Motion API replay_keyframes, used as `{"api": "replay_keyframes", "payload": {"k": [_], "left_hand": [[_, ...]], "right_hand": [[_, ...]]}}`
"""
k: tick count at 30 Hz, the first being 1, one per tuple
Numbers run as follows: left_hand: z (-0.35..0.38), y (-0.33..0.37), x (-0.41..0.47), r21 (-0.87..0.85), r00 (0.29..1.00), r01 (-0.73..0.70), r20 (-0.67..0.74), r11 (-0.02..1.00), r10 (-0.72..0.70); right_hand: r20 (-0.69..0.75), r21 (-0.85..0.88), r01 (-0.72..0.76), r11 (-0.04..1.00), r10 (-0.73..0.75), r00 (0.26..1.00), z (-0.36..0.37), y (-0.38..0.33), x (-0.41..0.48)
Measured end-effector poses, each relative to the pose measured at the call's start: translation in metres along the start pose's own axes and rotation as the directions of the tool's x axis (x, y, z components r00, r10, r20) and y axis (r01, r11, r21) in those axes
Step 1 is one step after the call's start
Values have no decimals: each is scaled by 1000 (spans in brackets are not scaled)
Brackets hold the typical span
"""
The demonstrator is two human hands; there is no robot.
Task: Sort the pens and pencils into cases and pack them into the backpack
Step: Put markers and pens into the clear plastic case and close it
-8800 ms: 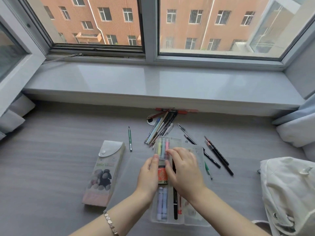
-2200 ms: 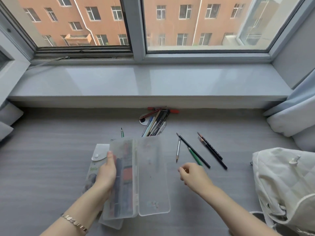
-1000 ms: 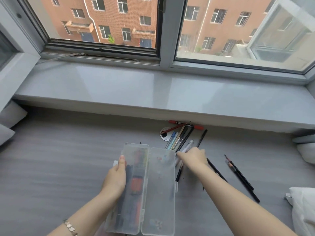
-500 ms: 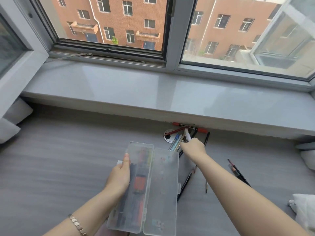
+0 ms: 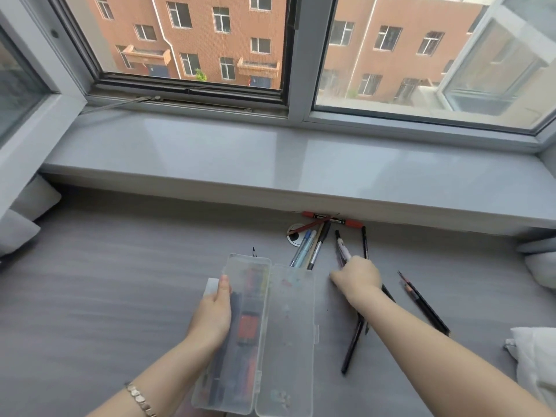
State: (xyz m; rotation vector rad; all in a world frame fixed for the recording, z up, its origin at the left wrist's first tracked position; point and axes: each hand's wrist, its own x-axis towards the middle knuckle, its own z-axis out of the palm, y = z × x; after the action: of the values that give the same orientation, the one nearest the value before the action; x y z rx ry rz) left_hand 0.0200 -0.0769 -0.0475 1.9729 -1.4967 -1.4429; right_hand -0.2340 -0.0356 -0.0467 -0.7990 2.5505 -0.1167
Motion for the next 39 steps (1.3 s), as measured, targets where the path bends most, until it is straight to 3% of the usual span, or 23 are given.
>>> {"api": "replay_keyframes", "payload": {"k": [4, 8, 10, 13, 17, 20, 23, 25, 27, 30, 34, 36, 39], "left_hand": [[9, 7, -14, 43, 1000, 1, 0, 999, -1], [22, 14, -30, 138, 999, 24, -34, 990, -20], [28, 14, -35, 118, 1000, 9, -17, 993, -7], [35, 12, -41, 84, 1000, -7, 12, 996, 6], [48, 17, -56, 123, 998, -22, 54, 992, 15], [65, 20, -76, 88, 997, -19, 78, 996, 12], [81, 23, -93, 34, 998, -20, 58, 999, 18], [89, 24, -102, -1, 999, -22, 42, 1000, 22], [93, 23, -109, -21, 999, -36, 20, 999, 36], [97, 21, -115, -64, 999, -39, 8, 997, 40], [102, 23, -115, -80, 1000, -15, 16, 997, 16], [105, 26, -115, -92, 1000, -20, 19, 996, 22], [109, 31, -114, -119, 999, -25, 39, 993, 30]], "right_hand": [[-69, -138, 105, 985, -115, 991, 6, 12, -6], [-46, -225, 201, 953, -217, 975, 5, 22, -14], [-48, -93, 206, 974, -211, 976, 1, 31, -19], [-90, 259, 209, 943, -192, 977, -13, 44, -31], [11, 642, 165, 749, -225, 974, -39, 52, -65], [123, 770, 130, 624, -346, 930, -44, 54, -104], [117, 682, 239, 691, -425, 897, -32, 55, -137], [65, 487, 365, 794, -449, 891, -25, 60, -151], [11, 328, 450, 831, -479, 878, -21, 65, -158], [-3, 280, 452, 847, -470, 883, -21, 76, -164], [-85, 440, 430, 788, -440, 894, -27, 78, -163], [-125, 367, 472, 802, -460, 879, -29, 71, -161], [-105, 123, 510, 852, -500, 860, -25, 64, -159]]}}
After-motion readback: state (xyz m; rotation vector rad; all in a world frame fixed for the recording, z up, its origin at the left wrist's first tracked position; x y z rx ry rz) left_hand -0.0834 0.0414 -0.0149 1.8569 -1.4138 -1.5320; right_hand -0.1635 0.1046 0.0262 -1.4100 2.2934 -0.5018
